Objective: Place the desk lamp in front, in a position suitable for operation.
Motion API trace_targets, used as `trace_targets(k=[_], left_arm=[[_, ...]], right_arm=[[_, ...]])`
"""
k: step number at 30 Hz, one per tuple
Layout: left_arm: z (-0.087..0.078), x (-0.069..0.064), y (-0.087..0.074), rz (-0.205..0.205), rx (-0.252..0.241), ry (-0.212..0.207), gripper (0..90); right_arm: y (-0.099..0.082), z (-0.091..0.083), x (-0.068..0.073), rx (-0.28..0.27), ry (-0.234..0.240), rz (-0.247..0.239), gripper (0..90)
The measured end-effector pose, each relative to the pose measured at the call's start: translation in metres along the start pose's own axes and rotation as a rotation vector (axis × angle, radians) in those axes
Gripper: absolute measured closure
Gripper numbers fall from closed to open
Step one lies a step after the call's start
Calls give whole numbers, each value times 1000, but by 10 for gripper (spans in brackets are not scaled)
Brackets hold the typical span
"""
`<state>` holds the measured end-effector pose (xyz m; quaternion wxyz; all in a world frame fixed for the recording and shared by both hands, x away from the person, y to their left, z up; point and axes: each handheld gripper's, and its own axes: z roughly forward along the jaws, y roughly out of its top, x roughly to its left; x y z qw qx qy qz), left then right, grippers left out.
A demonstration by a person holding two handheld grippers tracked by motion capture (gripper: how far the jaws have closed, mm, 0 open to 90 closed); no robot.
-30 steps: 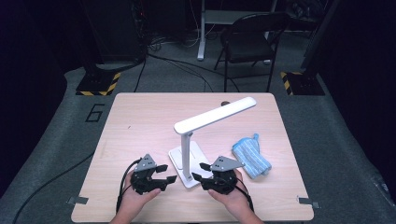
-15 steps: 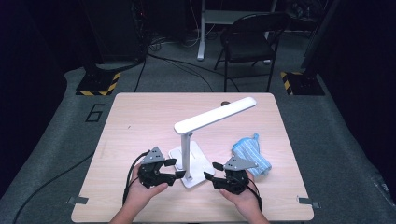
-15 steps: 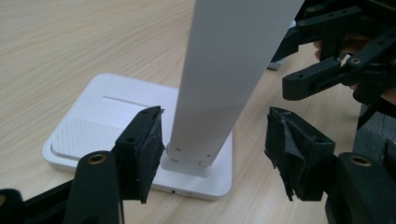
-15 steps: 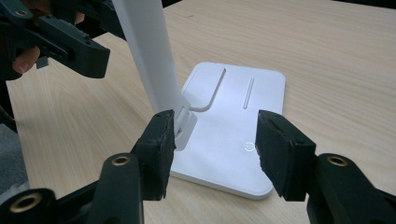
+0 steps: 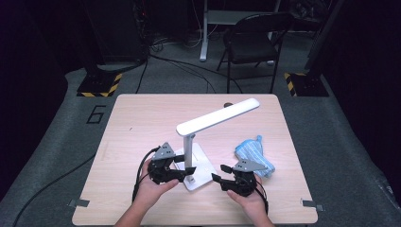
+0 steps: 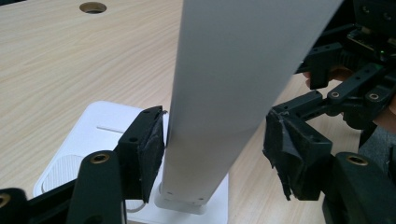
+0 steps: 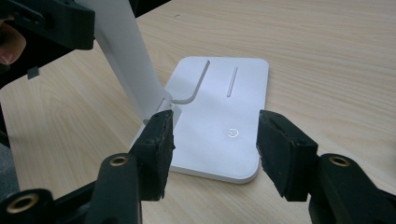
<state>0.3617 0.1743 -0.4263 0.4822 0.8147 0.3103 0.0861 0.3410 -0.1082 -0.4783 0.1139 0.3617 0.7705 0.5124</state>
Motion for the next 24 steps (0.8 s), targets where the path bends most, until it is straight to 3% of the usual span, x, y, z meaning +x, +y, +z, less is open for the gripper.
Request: trace_targets(k=[8,17,24], left_arm=[[4,1,7,10,-2,11,466],[3,-2,8,52,3,25,500],[-3,0,4,90,17,-32,501]], right_arm=[[-3,0,-4,4,-29,6,461],[-5,-3,-9,0,-43,17,461],[-7,-5,-13,-4,-65,29,461]])
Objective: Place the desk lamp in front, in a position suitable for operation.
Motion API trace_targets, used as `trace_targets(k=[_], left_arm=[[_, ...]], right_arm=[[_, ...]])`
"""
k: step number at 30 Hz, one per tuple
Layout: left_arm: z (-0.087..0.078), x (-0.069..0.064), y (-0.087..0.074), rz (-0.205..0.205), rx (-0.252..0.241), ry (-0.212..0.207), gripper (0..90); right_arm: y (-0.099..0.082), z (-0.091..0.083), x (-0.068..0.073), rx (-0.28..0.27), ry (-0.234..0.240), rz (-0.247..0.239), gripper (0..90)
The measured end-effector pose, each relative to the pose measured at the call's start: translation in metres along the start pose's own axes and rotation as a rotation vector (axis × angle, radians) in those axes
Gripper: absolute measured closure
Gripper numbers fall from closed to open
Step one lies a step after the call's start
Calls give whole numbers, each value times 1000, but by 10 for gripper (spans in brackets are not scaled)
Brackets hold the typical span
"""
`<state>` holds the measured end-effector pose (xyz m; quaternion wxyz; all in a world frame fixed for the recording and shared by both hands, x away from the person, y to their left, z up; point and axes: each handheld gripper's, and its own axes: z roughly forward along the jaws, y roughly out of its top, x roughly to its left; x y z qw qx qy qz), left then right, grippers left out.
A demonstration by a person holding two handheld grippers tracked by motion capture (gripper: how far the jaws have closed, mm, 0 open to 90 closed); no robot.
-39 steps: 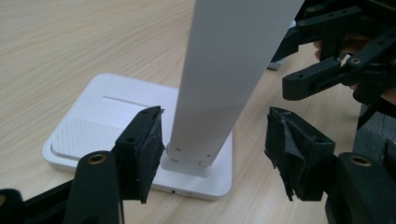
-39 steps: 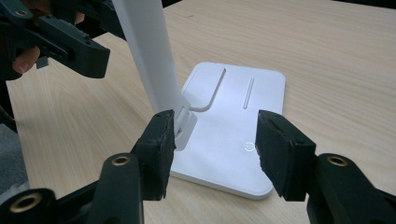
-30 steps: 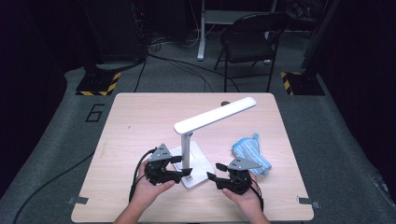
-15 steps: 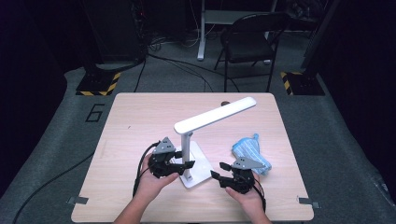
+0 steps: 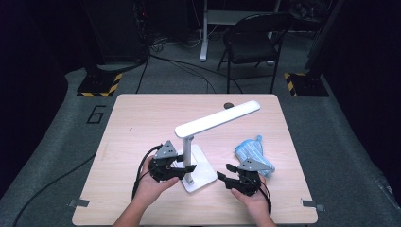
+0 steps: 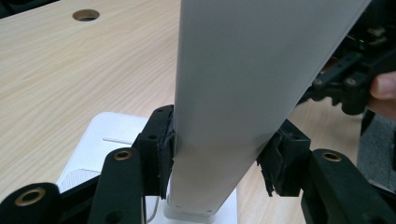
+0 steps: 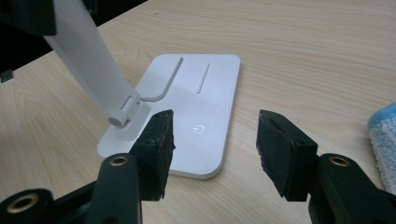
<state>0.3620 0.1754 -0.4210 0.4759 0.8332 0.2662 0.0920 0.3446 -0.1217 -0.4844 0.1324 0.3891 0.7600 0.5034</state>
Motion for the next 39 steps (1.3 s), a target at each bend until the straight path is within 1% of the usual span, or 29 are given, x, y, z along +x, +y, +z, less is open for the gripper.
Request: trace_targets(k=[1,3,4,5,6,8,10,11,12,15,18,19,20,22,23,24,25,26,28,30,31,32,33,34,35,36,37,39], left_arm=[[-2,1,-1,8,8,-19,501],[-3,1,-3,10,0,-42,499],[-4,2,-3,19,1,-48,499],[-4,2,-3,19,1,-48,498],[-7,3,-4,29,11,-78,498],[-9,2,-5,35,12,-93,497],[-10,2,-6,39,11,-103,496],[-10,2,-6,39,11,-103,496],[-12,2,-7,45,14,-115,495],[-13,2,-7,46,19,-122,493],[-13,3,-8,45,17,-129,489],[-13,3,-8,45,17,-129,487],[-13,3,-8,32,14,-130,484],[-13,4,-9,29,8,-132,481],[-13,4,-9,29,8,-132,479],[-13,4,-9,19,7,-140,478],[-13,4,-9,19,7,-140,478],[-13,4,-9,19,4,-135,478],[-13,4,-9,17,3,-135,479],[-13,4,-10,16,1,-133,479],[-13,4,-10,16,1,-133,478],[-13,3,-9,16,2,-133,478],[-13,3,-9,16,2,-133,478],[-13,3,-9,19,2,-131,478],[-13,3,-9,19,2,-131,478],[-13,3,-9,16,2,-132,478],[-13,3,-9,16,2,-133,478],[-13,3,-9,15,2,-133,478]], right_arm=[[0,-1,-1,1,-4,6,461],[-1,-1,-2,-2,-8,6,461],[-1,-2,-3,0,-8,7,461],[-1,-2,-4,1,-16,11,461],[-1,-3,-4,0,-18,16,461],[0,-5,-6,-5,-41,12,460],[1,-8,-9,-17,-55,10,459],[1,-8,-9,-17,-55,10,459],[3,-13,-12,-29,-74,13,458],[7,-23,-19,-39,-131,0,459],[9,-33,-31,-38,-219,-6,455],[9,-33,-31,-38,-219,-6,455],[9,-39,-40,-32,-256,6,446],[8,-43,-48,-15,-290,16,442],[8,-43,-48,-15,-290,16,442],[5,-47,-56,-6,-320,26,440],[5,-47,-56,-6,-320,26,440],[4,-49,-62,-4,-330,42,437],[3,-50,-67,-7,-346,49,433],[2,-52,-71,-1,-365,53,430],[1,-51,-73,-5,-377,46,430],[0,-51,-74,9,-393,48,429],[0,-51,-74,9,-393,48,429],[-2,-51,-77,15,-409,54,428],[-2,-51,-77,15,-409,54,428],[-3,-50,-79,41,-411,49,427],[-4,-49,-80,44,-416,49,427],[-6,-46,-83,67,-414,47,425]])
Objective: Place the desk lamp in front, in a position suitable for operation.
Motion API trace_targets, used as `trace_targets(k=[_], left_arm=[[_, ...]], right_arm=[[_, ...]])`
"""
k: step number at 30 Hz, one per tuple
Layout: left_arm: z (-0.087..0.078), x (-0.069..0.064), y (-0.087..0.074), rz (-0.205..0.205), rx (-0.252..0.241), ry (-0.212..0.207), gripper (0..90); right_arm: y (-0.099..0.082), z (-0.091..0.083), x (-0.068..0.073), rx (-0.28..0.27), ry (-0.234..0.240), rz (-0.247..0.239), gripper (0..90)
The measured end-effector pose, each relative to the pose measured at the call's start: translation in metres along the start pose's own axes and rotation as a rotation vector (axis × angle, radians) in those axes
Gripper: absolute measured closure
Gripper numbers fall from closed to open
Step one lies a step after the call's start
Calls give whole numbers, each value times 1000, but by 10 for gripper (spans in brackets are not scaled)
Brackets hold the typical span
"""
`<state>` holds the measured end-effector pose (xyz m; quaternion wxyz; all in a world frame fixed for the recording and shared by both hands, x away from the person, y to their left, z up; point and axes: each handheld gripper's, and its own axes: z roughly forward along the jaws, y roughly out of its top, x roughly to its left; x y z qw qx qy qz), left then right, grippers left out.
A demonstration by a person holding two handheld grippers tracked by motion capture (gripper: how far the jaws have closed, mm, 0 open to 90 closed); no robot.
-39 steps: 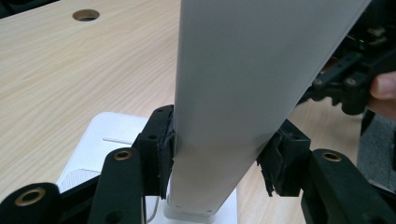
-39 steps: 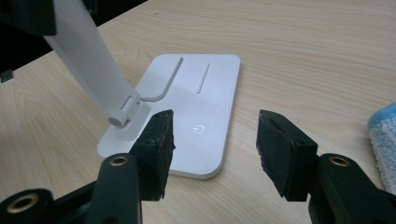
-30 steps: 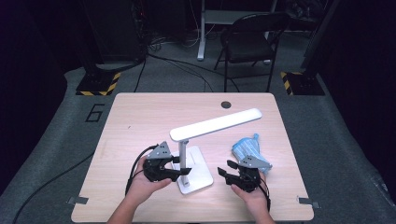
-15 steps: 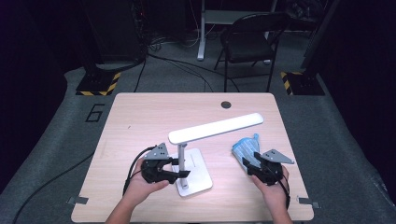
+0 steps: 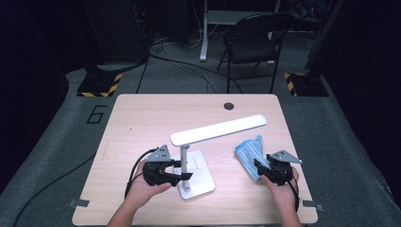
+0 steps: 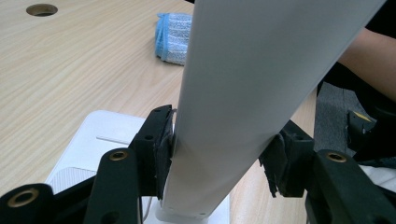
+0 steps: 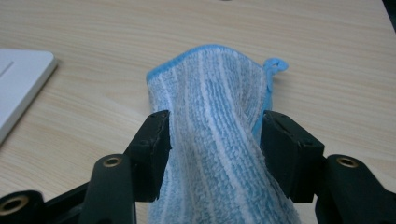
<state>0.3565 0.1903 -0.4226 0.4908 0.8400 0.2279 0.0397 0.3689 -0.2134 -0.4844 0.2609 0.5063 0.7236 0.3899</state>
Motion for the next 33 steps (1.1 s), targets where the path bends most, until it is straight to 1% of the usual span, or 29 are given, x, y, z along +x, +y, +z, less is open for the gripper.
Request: trace_targets(k=[2,3,5,6,7,8,10,11,14,16,17,18,19,21,22,23,24,25,26,27,28,29,30,31,32,33], left_arm=[[0,0,0,0,0,0,477],[0,0,0,-1,0,1,476],[0,0,0,-5,1,-3,474],[0,0,0,-6,1,-2,474],[0,0,0,-7,1,-3,473],[0,0,0,-7,1,-3,472],[0,0,1,-6,0,-1,470],[1,0,1,-8,-2,0,470],[1,0,1,-5,-2,2,467],[1,-2,2,-11,-8,4,463],[1,-2,3,-10,-10,7,461],[0,-2,4,-4,-9,6,461],[1,-3,4,-11,-17,6,461],[0,-2,5,-10,-27,3,461],[0,-3,5,-13,-39,12,461],[-1,-2,6,-6,-42,14,461],[-2,-3,7,-13,-45,9,461],[-3,-4,7,-13,-56,17,461],[-3,-4,7,-13,-56,17,461],[-4,-5,9,-3,-65,19,461],[-4,-5,9,-3,-65,19,461],[-5,-6,10,-10,-69,18,458],[-5,-6,11,-3,-67,22,458],[-6,-6,12,-11,-67,18,458],[-6,-6,12,-11,-67,18,458],[-7,-7,14,-8,-70,21,458]], right_arm=[[-1,3,0,4,-4,-4,425],[-3,7,-2,29,-4,-11,425],[-5,10,-4,36,-10,-22,425],[-7,12,-3,32,-13,-7,426],[-7,12,-3,54,-13,-2,429],[-8,15,-5,45,-13,-18,431],[-10,16,-5,52,-11,-13,431],[-11,18,-5,64,-6,-19,434],[-12,20,-5,62,-8,-27,435],[-13,22,-5,69,-4,-28,435],[-15,23,-5,82,-2,-26,432],[-15,24,-5,80,1,-27,428],[-15,25,-4,77,0,-26,423],[-16,25,-4,88,-1,-26,417],[-16,26,-4,94,-1,-26,415],[-16,27,-4,94,-1,-28,416],[-17,28,-5,96,0,-32,418],[-17,28,-5,103,5,-26,424],[-17,29,-5,99,8,-26,440],[-17,29,-4,103,11,-29,455],[-17,29,-4,103,11,-29,455],[-17,29,-3,106,14,-21,487],[-17,29,-3,106,14,-21,487],[-17,29,-2,110,24,-10,533],[-17,29,-2,110,24,-10,533],[-17,28,-3,104,30,-11,565]])
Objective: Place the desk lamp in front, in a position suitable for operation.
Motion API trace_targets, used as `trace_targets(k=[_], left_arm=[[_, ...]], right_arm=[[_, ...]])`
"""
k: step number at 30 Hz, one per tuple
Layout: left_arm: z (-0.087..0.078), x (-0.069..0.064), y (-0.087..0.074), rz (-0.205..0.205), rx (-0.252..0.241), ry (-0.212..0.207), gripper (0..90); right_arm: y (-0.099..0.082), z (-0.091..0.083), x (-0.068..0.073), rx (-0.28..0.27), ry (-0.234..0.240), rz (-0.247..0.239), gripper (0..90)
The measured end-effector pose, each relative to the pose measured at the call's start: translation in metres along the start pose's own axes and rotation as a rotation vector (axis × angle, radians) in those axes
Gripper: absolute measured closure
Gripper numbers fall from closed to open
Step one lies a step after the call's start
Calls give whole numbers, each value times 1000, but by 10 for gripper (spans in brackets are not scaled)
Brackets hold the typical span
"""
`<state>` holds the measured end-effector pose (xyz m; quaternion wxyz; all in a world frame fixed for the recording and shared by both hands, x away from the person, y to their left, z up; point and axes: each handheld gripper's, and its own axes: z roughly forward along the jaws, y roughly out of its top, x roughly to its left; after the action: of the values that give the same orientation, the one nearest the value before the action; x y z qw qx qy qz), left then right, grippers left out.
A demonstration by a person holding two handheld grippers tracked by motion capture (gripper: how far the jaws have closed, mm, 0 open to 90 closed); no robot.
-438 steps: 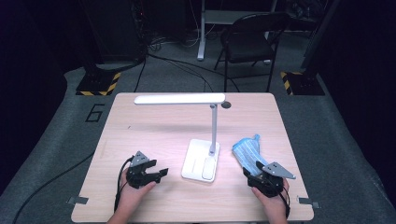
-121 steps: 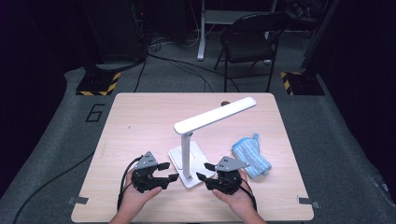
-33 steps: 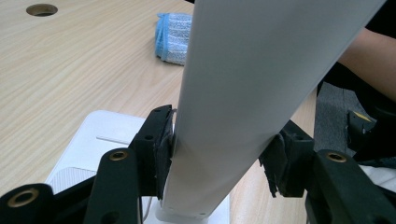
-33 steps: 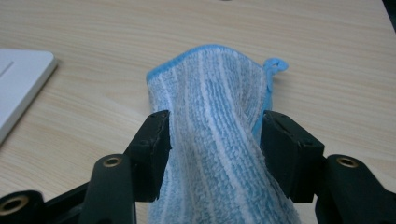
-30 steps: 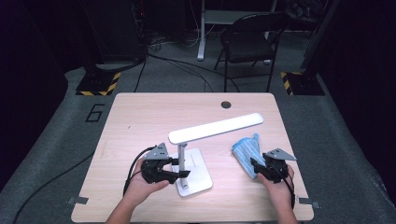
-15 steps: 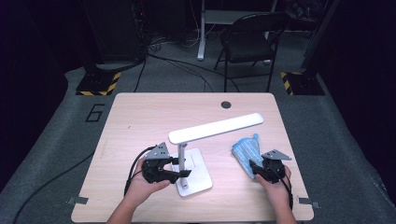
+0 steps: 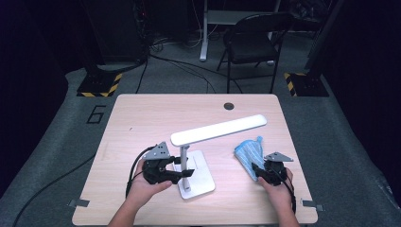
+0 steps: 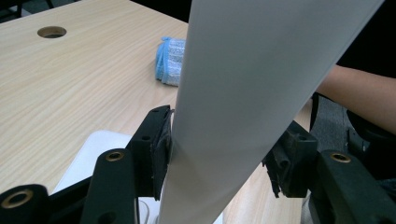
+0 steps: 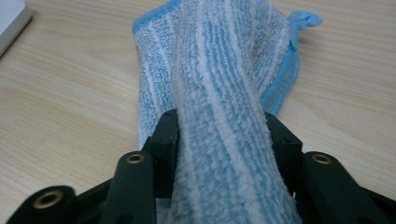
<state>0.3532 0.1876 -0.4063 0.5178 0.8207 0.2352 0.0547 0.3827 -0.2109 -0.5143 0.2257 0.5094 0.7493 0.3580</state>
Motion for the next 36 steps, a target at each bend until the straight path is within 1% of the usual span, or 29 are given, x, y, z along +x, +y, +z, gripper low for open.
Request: trace_targets(k=[1,3,5,6,7,10,11,12,13,16,17,19,20,22,23,24,25,27,29,31,34,36], left_arm=[[-1,0,1,-3,-2,-2,458],[-2,-1,3,-1,-3,0,454],[-5,-2,6,5,-22,-2,450],[-7,-4,11,4,-29,2,444],[-8,-5,13,0,-29,-2,444],[-10,-6,17,4,-36,4,445],[-12,-8,21,-19,-48,-2,445],[-13,-7,23,-6,-50,-7,445],[-13,-7,23,-6,-50,-7,444],[-14,-8,28,-4,-63,7,445],[-14,-8,29,3,-62,11,446],[-14,-9,30,2,-65,11,445],[-13,-8,31,9,-67,13,445],[-11,-10,32,6,-67,6,446],[-11,-10,33,4,-69,2,448],[-11,-10,33,1,-67,4,454],[-11,-10,33,1,-67,4,466],[-13,-10,34,-7,-60,4,483],[-13,-10,34,-7,-59,5,485],[-13,-10,33,1,-64,11,487],[-15,-11,33,26,-57,-5,494],[-15,-13,32,31,-57,-9,496]], right_arm=[[1,-1,0,13,6,1,579],[1,-1,1,10,5,-4,589],[1,-1,3,7,2,-2,607],[2,-2,5,6,0,0,617],[2,-2,6,8,2,3,619],[3,-4,8,11,15,-10,621],[3,-4,9,11,14,-16,621],[3,-4,11,12,21,-19,621],[3,-4,11,12,21,-19,621],[5,-5,18,9,39,-36,621],[5,-6,19,11,42,-44,621],[5,-6,21,4,46,-39,621],[6,-7,23,11,58,-39,621],[6,-7,26,6,61,-29,621],[6,-7,26,7,68,-39,621],[6,-8,27,9,72,-39,620],[6,-8,28,2,72,-31,621],[6,-8,28,5,82,-42,621],[6,-8,29,7,83,-46,620],[7,-9,34,6,102,-33,620],[8,-10,41,3,136,-30,620],[9,-11,49,-4,160,-16,620]])
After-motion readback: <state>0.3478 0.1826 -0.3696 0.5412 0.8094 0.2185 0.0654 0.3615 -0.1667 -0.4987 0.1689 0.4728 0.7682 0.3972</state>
